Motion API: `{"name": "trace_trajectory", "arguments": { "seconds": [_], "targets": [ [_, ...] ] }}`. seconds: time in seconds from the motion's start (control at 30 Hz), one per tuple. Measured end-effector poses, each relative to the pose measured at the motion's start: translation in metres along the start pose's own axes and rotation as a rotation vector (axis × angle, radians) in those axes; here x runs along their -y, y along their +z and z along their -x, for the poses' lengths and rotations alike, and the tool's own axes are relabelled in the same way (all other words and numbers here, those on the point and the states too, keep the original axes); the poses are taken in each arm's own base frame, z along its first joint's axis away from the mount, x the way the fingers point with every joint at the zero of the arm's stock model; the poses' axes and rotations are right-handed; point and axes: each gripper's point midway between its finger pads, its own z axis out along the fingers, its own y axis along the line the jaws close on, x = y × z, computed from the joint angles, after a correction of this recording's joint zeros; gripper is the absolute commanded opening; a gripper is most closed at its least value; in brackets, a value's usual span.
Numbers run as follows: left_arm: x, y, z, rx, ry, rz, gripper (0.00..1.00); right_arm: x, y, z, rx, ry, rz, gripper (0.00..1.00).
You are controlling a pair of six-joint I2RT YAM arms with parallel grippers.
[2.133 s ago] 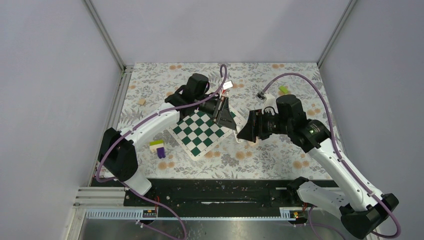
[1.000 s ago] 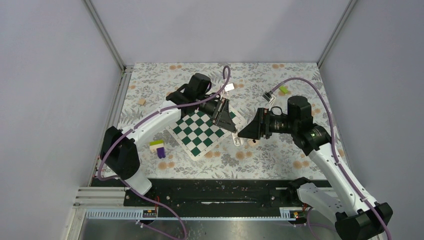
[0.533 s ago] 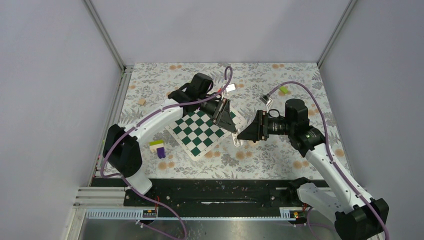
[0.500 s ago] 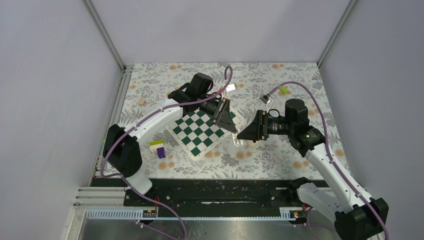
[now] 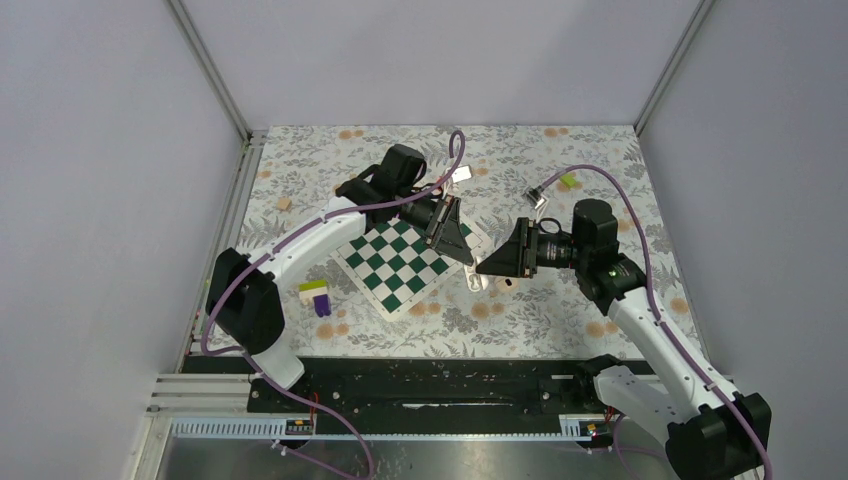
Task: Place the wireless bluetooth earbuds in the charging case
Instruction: Adjust the earbud with the charging case.
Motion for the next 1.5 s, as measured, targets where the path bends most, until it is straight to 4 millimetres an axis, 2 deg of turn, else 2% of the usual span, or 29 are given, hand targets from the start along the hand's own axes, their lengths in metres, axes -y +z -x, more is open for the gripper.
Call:
{"name": "trace_trajectory", "arguments": {
  "seconds": [0.17,0.33,0.53,0.57,0.6,0.7,0.83,0.9,0.93,1.03,1.1,1.17,1.2,1.23,1.3,1.4,1.43,1.5],
  "targets": [
    [-0.002,0.001,0.000,-0.002,0.000,0.001,0.00,-0.001,0.000,0.001,0.006,0.010,0.023,0.39],
    [-0.002,0.002,0.003,-0.003,0.000,-0.003,0.00,-0.004,-0.001,0.003,0.006,-0.007,0.045,0.12],
    [-0.001,0.001,0.004,-0.002,0.001,-0.006,0.00,-0.006,-0.001,0.004,0.006,-0.012,0.055,0.01],
    [0.000,0.001,0.005,-0.003,0.000,-0.005,0.04,-0.006,-0.001,0.004,0.006,-0.013,0.056,0.01],
    [0.000,0.001,0.005,-0.002,0.000,-0.004,0.14,-0.006,-0.001,0.004,0.007,-0.014,0.056,0.00],
    [0.000,0.000,0.005,-0.002,-0.003,0.003,0.54,-0.006,-0.001,0.005,0.009,-0.016,0.055,0.00],
    [-0.002,0.000,0.009,0.011,0.000,0.023,0.81,0.002,0.000,0.003,0.008,0.020,0.020,0.00],
    [-0.005,-0.002,0.013,0.024,-0.002,0.040,0.98,0.010,0.001,0.002,0.007,0.049,-0.010,0.00],
    [-0.007,-0.004,0.014,0.032,-0.001,0.049,0.99,0.014,0.001,0.001,0.007,0.064,-0.024,0.00],
    [-0.024,-0.017,0.021,0.074,-0.018,0.126,0.99,0.025,0.002,0.001,0.008,0.100,-0.064,0.00],
    [-0.042,-0.033,0.028,0.127,-0.022,0.260,0.99,0.033,0.001,0.001,0.016,0.119,-0.097,0.00],
    [-0.053,-0.050,0.034,0.188,-0.005,0.412,0.99,0.043,-0.001,0.002,0.030,0.140,-0.142,0.00],
    [-0.052,-0.056,0.038,0.219,0.020,0.475,0.99,0.047,-0.001,0.002,0.039,0.149,-0.163,0.00],
    [-0.046,-0.062,0.042,0.260,0.063,0.539,0.96,0.053,-0.002,0.003,0.051,0.162,-0.190,0.00],
    [-0.023,-0.064,0.047,0.324,0.139,0.591,0.71,0.059,-0.004,0.005,0.071,0.175,-0.223,0.00],
    [0.018,-0.055,0.044,0.406,0.220,0.579,0.45,0.065,-0.005,0.010,0.103,0.182,-0.258,0.00],
    [0.027,-0.051,0.041,0.423,0.232,0.565,0.43,0.066,-0.005,0.011,0.111,0.185,-0.265,0.00],
    [0.030,-0.043,0.036,0.440,0.243,0.553,0.45,0.066,-0.005,0.013,0.121,0.190,-0.270,0.00]
  ]
}}
